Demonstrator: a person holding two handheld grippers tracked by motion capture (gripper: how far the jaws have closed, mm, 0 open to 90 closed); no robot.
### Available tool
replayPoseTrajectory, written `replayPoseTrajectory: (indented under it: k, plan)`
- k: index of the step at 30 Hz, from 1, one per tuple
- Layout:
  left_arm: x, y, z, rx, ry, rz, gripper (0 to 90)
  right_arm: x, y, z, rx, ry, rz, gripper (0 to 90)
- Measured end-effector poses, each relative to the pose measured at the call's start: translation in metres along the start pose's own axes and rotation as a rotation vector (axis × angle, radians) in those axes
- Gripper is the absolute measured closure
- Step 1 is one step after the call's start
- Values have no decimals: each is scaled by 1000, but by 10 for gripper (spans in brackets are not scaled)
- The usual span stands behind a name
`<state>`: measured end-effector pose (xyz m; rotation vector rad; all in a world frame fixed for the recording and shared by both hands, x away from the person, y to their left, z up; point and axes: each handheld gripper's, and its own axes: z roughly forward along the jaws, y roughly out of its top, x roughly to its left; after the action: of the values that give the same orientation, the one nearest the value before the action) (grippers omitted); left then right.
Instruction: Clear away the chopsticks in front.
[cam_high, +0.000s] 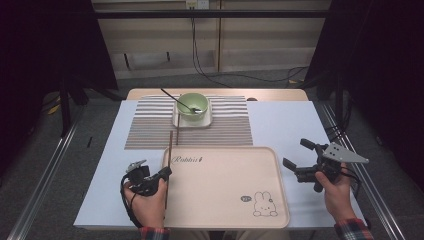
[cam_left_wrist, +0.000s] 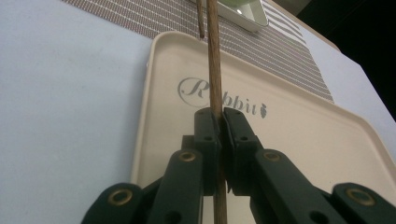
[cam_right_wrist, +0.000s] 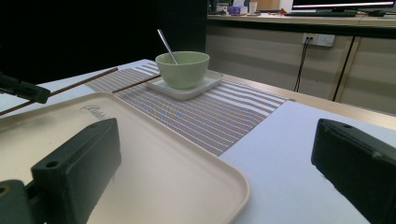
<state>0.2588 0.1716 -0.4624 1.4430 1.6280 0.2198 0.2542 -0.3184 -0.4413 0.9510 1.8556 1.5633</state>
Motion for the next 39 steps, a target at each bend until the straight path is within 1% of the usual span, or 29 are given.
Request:
replayPoseTrajectory:
  k: [1, 2, 5, 6, 7, 8, 11, 13, 14, 16, 20, 21, 22, 23, 25, 27, 29, 30, 33, 35, 37, 39]
  plan:
    - [0, -2, 0, -1, 12, -2, 852, 0, 0, 0, -1, 0, 1, 10]
    - [1, -4, -1, 9, 2, 7, 852, 0, 0, 0, 1, 2, -3, 10]
    - [0, -8, -1, 15, 11, 1, 852, 0, 0, 0, -1, 0, 2, 10]
    - [1, -9, -2, 16, 11, 10, 852, 0, 0, 0, -1, 0, 1, 10]
    - [1, -11, -2, 20, 13, -7, 852, 0, 0, 0, -1, 0, 2, 10]
    - [1, -13, -4, 25, 25, 7, 852, 0, 0, 0, -1, 1, 2, 10]
    - [2, -16, -6, 28, 19, 7, 852, 0, 0, 0, -1, 1, 2, 10]
    - [2, -18, -8, 31, 30, 15, 852, 0, 0, 0, -1, 1, 2, 10]
    - [3, -19, -10, 32, 29, 17, 852, 0, 0, 0, -3, 2, 2, 10]
    - [2, -20, -10, 38, 33, 12, 851, 0, 0, 0, -3, 6, 2, 10]
    - [4, -21, -9, 53, 45, 23, 852, 0, 0, 0, -2, 1, 5, 10]
    - [5, -22, -9, 58, 40, 24, 852, 0, 0, 0, -2, 1, 5, 10]
    - [4, -23, -8, 62, 41, 11, 851, 0, 0, 0, -2, 2, 6, 10]
    - [5, -23, -8, 65, 46, 24, 851, 0, 0, 0, -2, 0, 5, 10]
    - [4, -24, -7, 65, 46, 21, 851, 0, 0, 0, -4, 5, 5, 10]
    - [4, -25, -7, 71, 53, 26, 851, 0, 0, 0, -4, 2, 3, 10]
    - [3, -25, -7, 72, 47, 17, 851, 0, 0, 0, -3, 3, 3, 10]
    - [3, -26, -7, 76, 51, 26, 851, 0, 0, 0, -5, 1, 4, 10]
    - [4, -26, -8, 80, 54, 33, 851, 0, 0, 0, -5, 1, 3, 10]
    - [3, -26, -8, 73, 59, 28, 851, 0, 1, 0, -3, 2, 1, 10]
    - [3, -26, -8, 75, 64, 39, 851, 0, 1, 0, -4, 1, 5, 10]
    - [3, -27, -8, 80, 65, 37, 850, 0, 1, 0, -4, -1, 6, 10]
